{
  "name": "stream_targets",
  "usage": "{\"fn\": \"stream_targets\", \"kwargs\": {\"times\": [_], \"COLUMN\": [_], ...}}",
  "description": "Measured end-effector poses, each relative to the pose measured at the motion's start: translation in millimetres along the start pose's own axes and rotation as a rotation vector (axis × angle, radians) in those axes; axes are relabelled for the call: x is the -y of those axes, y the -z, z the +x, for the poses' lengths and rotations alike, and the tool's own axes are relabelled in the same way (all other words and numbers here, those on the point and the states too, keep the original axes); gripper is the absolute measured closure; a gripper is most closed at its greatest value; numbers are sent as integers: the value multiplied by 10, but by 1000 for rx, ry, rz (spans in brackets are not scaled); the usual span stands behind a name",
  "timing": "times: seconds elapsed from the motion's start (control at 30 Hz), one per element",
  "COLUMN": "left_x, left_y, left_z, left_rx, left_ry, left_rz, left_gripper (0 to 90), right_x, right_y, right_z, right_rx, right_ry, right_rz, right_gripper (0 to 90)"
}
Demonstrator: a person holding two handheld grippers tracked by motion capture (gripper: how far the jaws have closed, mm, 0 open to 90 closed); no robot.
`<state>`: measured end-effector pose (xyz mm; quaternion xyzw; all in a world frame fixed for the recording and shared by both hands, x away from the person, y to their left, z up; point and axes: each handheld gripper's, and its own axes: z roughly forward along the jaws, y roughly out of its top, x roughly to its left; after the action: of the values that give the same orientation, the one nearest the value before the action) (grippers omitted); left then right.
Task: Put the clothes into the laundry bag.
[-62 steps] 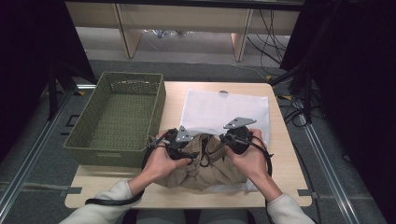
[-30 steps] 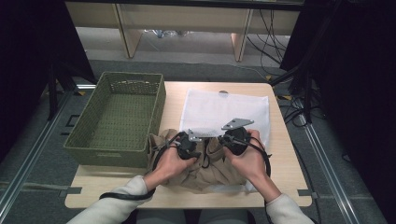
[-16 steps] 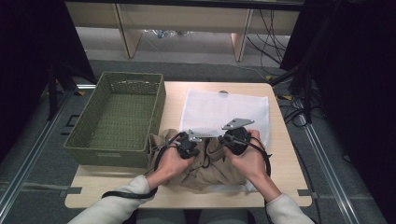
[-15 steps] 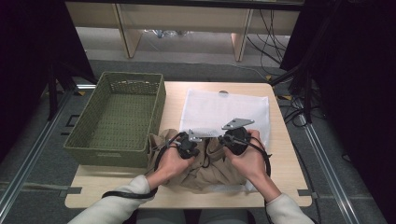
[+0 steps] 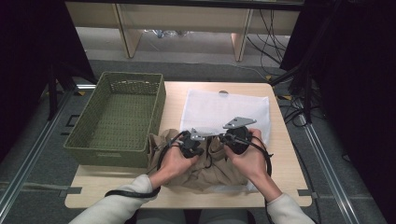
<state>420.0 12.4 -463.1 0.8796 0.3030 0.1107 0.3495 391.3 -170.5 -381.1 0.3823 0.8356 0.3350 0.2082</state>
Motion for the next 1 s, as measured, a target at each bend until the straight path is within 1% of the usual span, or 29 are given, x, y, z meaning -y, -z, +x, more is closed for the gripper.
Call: {"fn": "stream_targets", "kwargs": {"times": [0.03, 0.07, 0.1, 0.13, 0.17, 0.2, 0.23, 0.27, 0.3, 0.33, 0.37, 0.4, 0.43, 0.47, 0.5, 0.53, 0.6, 0.63, 0.7, 0.73, 0.77, 0.8, 0.87, 0.9, 0.93, 0.97, 1.0], "left_x": [-7, -21, -17, -20, -22, -20, -17, -14, -4, 10, 31, 58, 86, 117, 143, 169, 204, 223, 267, 290, 306, 321, 352, 366, 381, 393, 391], "left_y": [-4, 55, 65, 115, 163, 218, 284, 347, 404, 451, 485, 522, 552, 568, 575, 567, 558, 530, 454, 411, 373, 337, 268, 238, 211, 190, 193], "left_z": [-18, 17, 1, -2, 9, 11, 5, -1, -11, -18, -26, -42, -52, -66, -72, -79, -66, -70, -63, -67, -58, -59, -65, -65, -73, -79, -75], "left_rx": [-4, 8, -12, -31, -24, -15, -25, -24, -34, -40, -37, -42, -48, -48, -54, -47, -36, -39, -40, -28, -27, -17, -27, -29, -25, -20, -11], "left_ry": [21, -28, 1, 6, 0, 12, 24, 17, 15, 11, 2, -11, -30, -31, -50, -54, -85, -87, -96, -91, -104, -95, -94, -99, -78, -71, -78], "left_rz": [-32, 1, -51, -56, -53, -58, -67, -73, -66, -53, -49, -42, -37, -32, -20, -7, 31, 40, 78, 90, 104, 112, 128, 140, 149, 156, 159], "left_gripper": [900, 900, 900, 899, 884, 820, 752, 685, 614, 547, 487, 433, 390, 364, 330, 294, 272, 253, 232, 222, 210, 211, 217, 218, 222, 226, 227], "right_x": [-3, -5, -6, 1, 3, 7, 6, 12, 14, 13, 13, 8, 7, 6, 3, 7, 7, 7, 11, 11, 11, 11, 14, 16, 12, 16, 19], "right_y": [6, 18, 22, 23, 21, 17, 5, -5, 0, 0, -1, 4, 6, 5, 7, -5, -5, -5, -5, -6, -8, -8, -22, -27, -21, -22, -28], "right_z": [3, 4, 5, -6, -18, -28, -43, -56, -52, -56, -59, -49, -45, -40, -35, -34, -31, -28, -22, -19, -21, -17, -29, -30, -15, -10, -14], "right_rx": [-2, -3, 0, 2, -1, -3, -16, -11, -14, -11, -8, -8, -5, -6, -10, -4, -3, -1, -2, -2, -2, -7, -9, -8, -13, -12, -11], "right_ry": [-2, -6, -9, 1, 1, -6, -6, 3, -18, -9, -1, -15, -20, -21, -25, -7, -13, -13, -19, -24, -20, -22, 6, 9, -21, -28, -17], "right_rz": [-5, -3, -7, -9, -4, 2, 3, -4, 6, 5, 1, 4, 4, 6, 15, 7, 11, 10, 7, 7, 7, 13, 14, 14, 23, 29, 26], "right_gripper": [900, 900, 900, 900, 900, 900, 900, 900, 899, 900, 899, 899, 899, 899, 899, 899, 900, 899, 900, 899, 899, 899, 899, 900, 900, 899, 899]}}
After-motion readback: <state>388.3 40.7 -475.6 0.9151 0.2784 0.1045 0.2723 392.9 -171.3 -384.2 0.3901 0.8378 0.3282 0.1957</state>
